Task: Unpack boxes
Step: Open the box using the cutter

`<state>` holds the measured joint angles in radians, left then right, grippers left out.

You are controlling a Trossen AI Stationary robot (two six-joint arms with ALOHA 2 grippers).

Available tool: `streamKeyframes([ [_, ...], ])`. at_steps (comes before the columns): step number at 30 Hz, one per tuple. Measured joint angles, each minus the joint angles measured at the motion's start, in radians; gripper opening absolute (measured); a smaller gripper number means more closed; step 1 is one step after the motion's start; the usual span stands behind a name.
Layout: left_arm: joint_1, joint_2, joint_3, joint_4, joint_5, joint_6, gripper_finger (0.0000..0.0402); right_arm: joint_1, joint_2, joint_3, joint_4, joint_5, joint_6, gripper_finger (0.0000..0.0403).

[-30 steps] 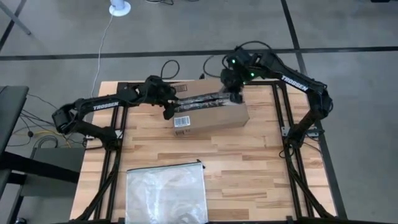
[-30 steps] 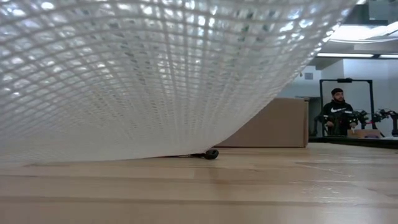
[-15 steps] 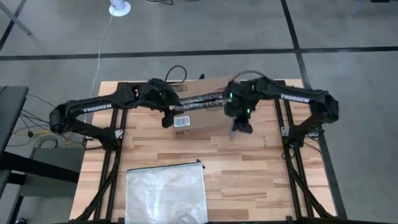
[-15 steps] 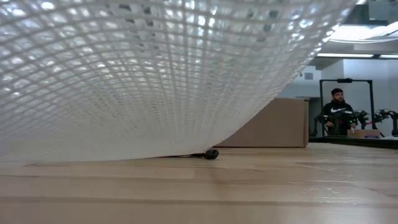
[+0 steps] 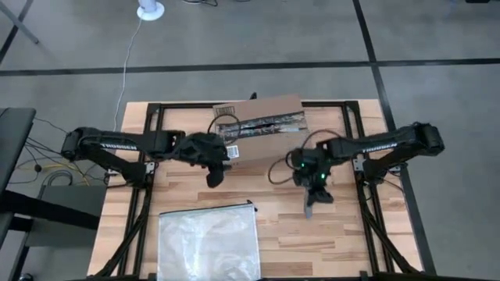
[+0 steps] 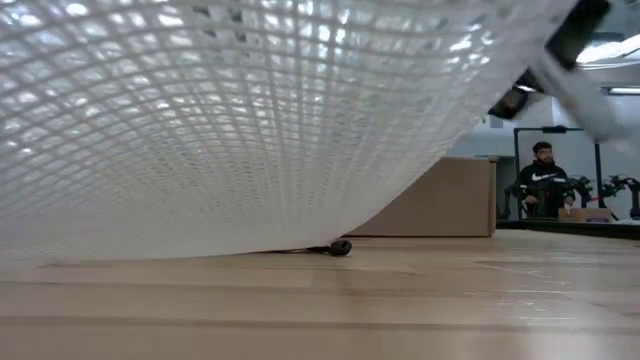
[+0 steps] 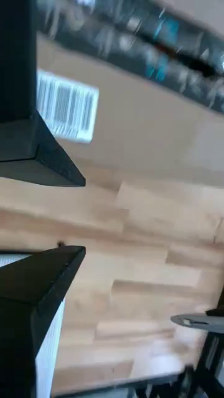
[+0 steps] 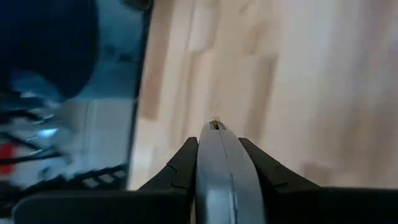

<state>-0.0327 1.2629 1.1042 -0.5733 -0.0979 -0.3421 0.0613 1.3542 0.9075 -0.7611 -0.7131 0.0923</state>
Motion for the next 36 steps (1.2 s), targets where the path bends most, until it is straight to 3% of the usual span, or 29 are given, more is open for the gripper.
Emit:
streamKeyframes([
  [5, -0.045, 0.0, 0.0, -0.021, 0.001, -0.071, 0.0152, 0.068, 0.025, -0.152, 0.199, -0.138, 0.123, 0.0061],
  [10, -0.07, 0.0, 0.0, -0.008, -0.016, -0.096, 0.0152, 0.082, 0.046, -0.28, 0.385, -0.13, 0.205, 0.0061],
  [16, -0.078, -0.001, 0.0, -0.003, -0.051, -0.096, 0.0152, 0.064, 0.114, -0.352, 0.484, -0.143, 0.217, 0.0061],
  [21, -0.079, -0.001, 0.0, -0.017, -0.051, -0.096, 0.0152, 0.033, 0.154, -0.355, 0.486, -0.165, 0.179, 0.0069],
  [28, -0.078, -0.001, 0.0, -0.019, -0.05, -0.086, 0.0152, -0.034, 0.144, -0.349, 0.452, -0.056, 0.145, 0.0166],
  [36, -0.078, -0.001, 0.0, -0.02, -0.049, -0.085, 0.0152, -0.066, 0.054, -0.247, 0.14, -0.037, -0.017, 0.0191],
])
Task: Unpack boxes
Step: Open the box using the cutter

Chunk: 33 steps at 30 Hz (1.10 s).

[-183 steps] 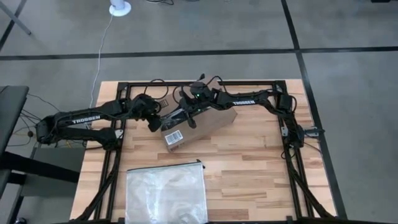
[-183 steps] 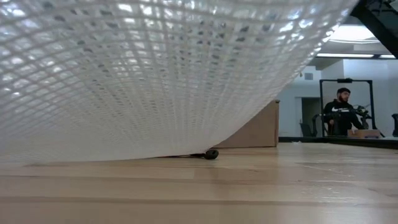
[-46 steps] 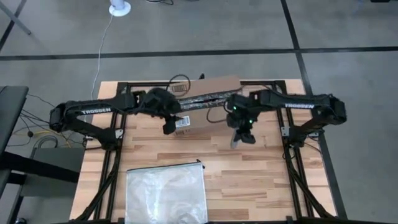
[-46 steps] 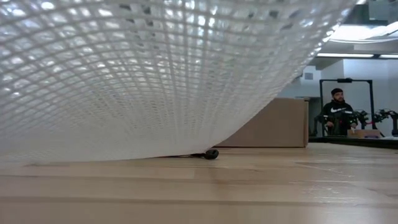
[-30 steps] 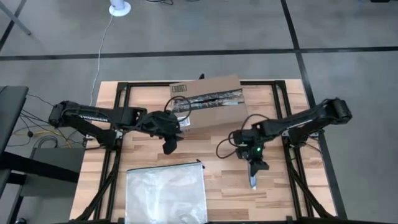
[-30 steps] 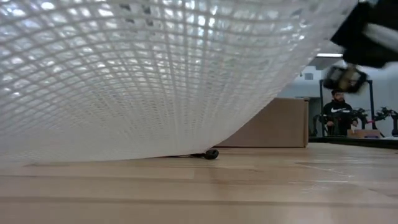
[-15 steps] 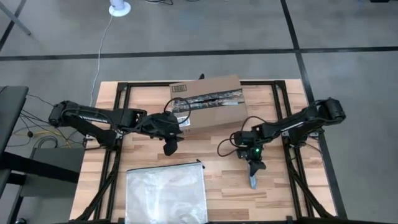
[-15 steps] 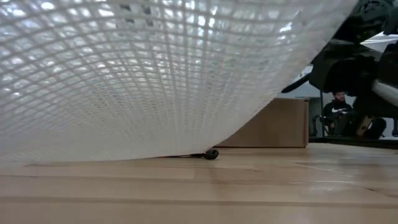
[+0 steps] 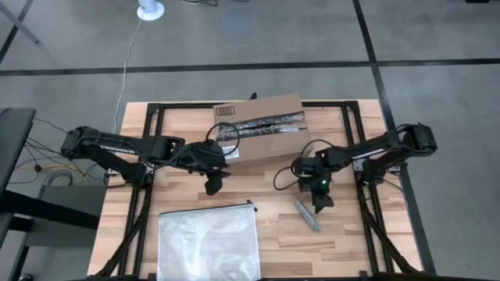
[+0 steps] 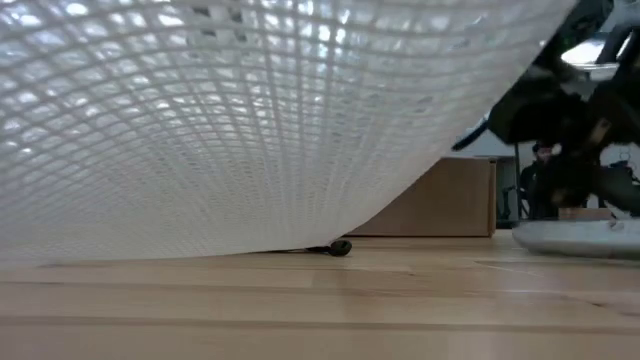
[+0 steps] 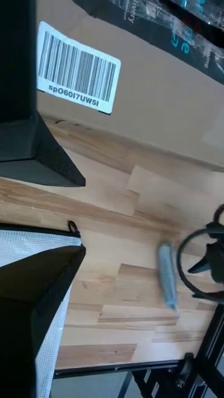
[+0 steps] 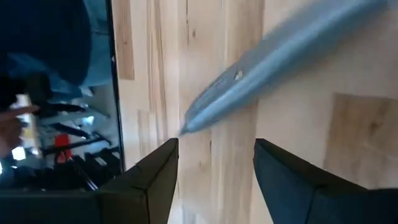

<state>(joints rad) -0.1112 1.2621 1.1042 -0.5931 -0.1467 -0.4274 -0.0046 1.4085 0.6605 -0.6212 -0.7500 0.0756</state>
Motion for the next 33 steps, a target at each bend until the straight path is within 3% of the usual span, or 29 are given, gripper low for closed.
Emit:
streamKeyframes([
  [7, 0.0, 0.0, 0.0, 0.003, -0.015, 0.0, 0.0152, -0.038, -0.152, 0.132, -0.207, 0.172, -0.036, 0.0192],
  [10, 0.001, 0.0, 0.0, 0.001, -0.042, 0.001, 0.0152, -0.038, -0.248, 0.188, -0.238, 0.353, -0.035, 0.0187],
  [15, 0.037, 0.0, 0.0, -0.019, -0.078, 0.009, 0.0152, -0.039, -0.416, 0.203, -0.195, 0.745, 0.025, 0.0172],
  [20, 0.134, 0.0, -0.001, -0.154, -0.092, -0.066, 0.0152, -0.099, -0.539, 0.159, -0.22, 0.926, 0.116, 0.0163],
  [30, 0.445, 0.0, -0.092, -0.146, -0.101, -0.108, 0.0152, -0.415, -0.5, 0.039, 0.004, 0.935, 0.367, 0.0162],
  [33, 0.521, 0.0, -0.136, -0.058, -0.045, -0.072, 0.0152, -0.482, -0.449, 0.028, 0.065, 0.859, 0.388, 0.0162],
])
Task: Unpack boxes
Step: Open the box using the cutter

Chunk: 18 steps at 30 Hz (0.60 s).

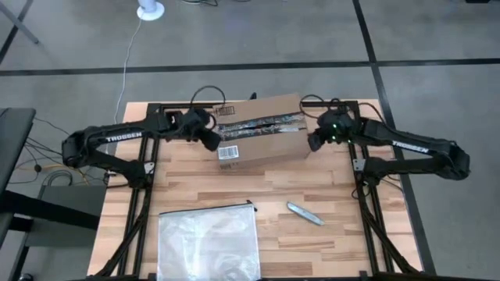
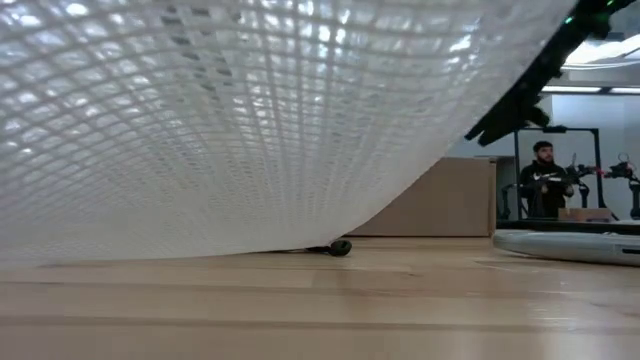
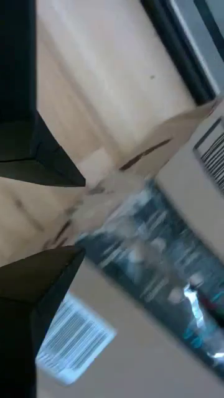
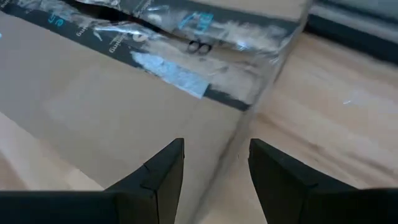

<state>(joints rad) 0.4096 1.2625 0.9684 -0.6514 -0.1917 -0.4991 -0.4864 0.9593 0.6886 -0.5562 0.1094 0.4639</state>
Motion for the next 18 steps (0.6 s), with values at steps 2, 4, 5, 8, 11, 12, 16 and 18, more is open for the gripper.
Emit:
streamKeyframes([
  [2, 0.037, 0.0, -0.04, 0.067, 0.085, 0.019, 0.0152, -0.025, 0.04, -0.006, 0.031, -0.065, 0.012, 0.0162],
  [4, 0.053, 0.0, -0.086, 0.147, 0.134, 0.019, 0.0152, -0.028, 0.084, -0.007, 0.06, -0.092, 0.018, 0.0162],
  [5, 0.055, 0.0, -0.106, 0.166, 0.142, 0.012, 0.0152, -0.025, 0.104, -0.007, 0.079, -0.103, 0.018, 0.0162],
  [8, 0.055, -0.001, -0.156, 0.173, 0.159, -0.01, 0.0152, -0.007, 0.161, -0.005, 0.149, -0.135, 0.042, 0.0162],
  [11, 0.032, -0.006, -0.197, 0.193, 0.171, -0.043, 0.0152, 0.033, 0.209, -0.003, 0.203, -0.142, 0.067, 0.0162],
  [12, 0.022, -0.013, -0.207, 0.191, 0.168, -0.053, 0.0152, 0.05, 0.221, -0.003, 0.219, -0.142, 0.079, 0.0162],
  [16, -0.008, -0.064, -0.224, 0.126, 0.164, -0.085, 0.0152, 0.126, 0.249, -0.003, 0.276, -0.145, 0.148, 0.0162],
  [18, -0.012, -0.105, -0.226, 0.078, 0.163, -0.102, 0.0153, 0.171, 0.254, -0.005, 0.296, -0.152, 0.196, 0.0162],
])
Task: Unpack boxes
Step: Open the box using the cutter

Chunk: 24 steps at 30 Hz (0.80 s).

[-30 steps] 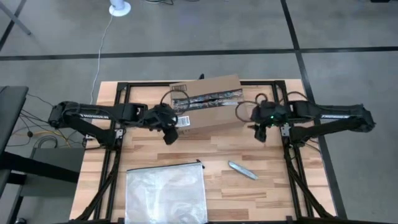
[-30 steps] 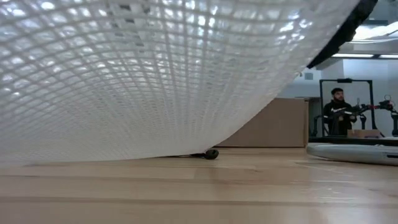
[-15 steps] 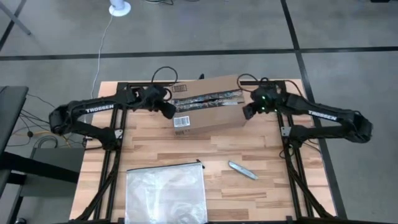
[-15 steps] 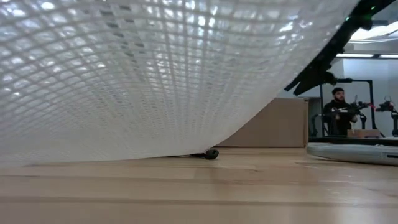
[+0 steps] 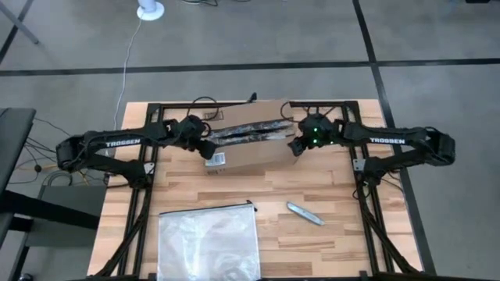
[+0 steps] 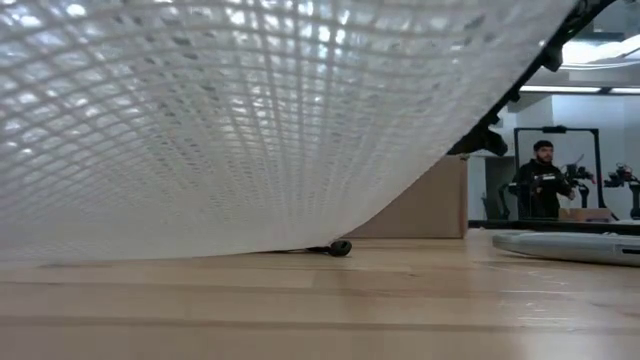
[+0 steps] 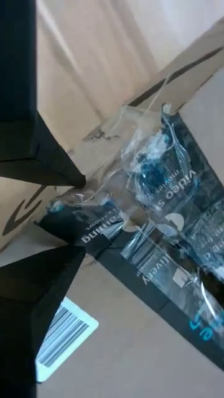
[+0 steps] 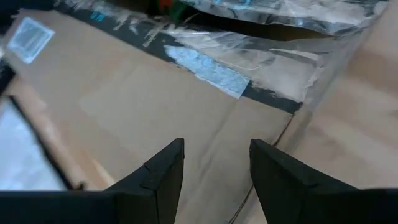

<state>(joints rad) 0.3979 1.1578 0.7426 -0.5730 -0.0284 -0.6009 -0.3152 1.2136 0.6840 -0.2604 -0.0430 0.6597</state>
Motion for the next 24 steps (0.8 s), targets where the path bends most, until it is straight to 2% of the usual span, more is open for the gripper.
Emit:
streamKeyframes([
  [7, -0.002, -0.129, -0.001, -0.156, -0.027, -0.058, 0.0153, 0.196, 0.004, -0.002, 0.055, -0.025, 0.1, 0.0162],
  [12, -0.028, -0.198, 0.025, -0.161, 0.002, -0.083, 0.0152, 0.293, -0.043, 0.04, 0.033, -0.032, 0.016, 0.0162],
  [17, -0.119, -0.222, 0.132, -0.17, 0.02, -0.023, 0.0152, 0.409, -0.156, 0.123, -0.224, -0.051, -0.122, 0.0162],
  [20, -0.189, -0.221, 0.183, -0.16, -0.007, -0.01, 0.0152, 0.497, -0.199, 0.127, -0.368, -0.049, -0.118, 0.0162],
  [24, -0.292, -0.191, 0.196, -0.124, -0.065, -0.016, 0.0152, 0.634, -0.171, 0.126, -0.491, 0.005, -0.069, 0.0162],
])
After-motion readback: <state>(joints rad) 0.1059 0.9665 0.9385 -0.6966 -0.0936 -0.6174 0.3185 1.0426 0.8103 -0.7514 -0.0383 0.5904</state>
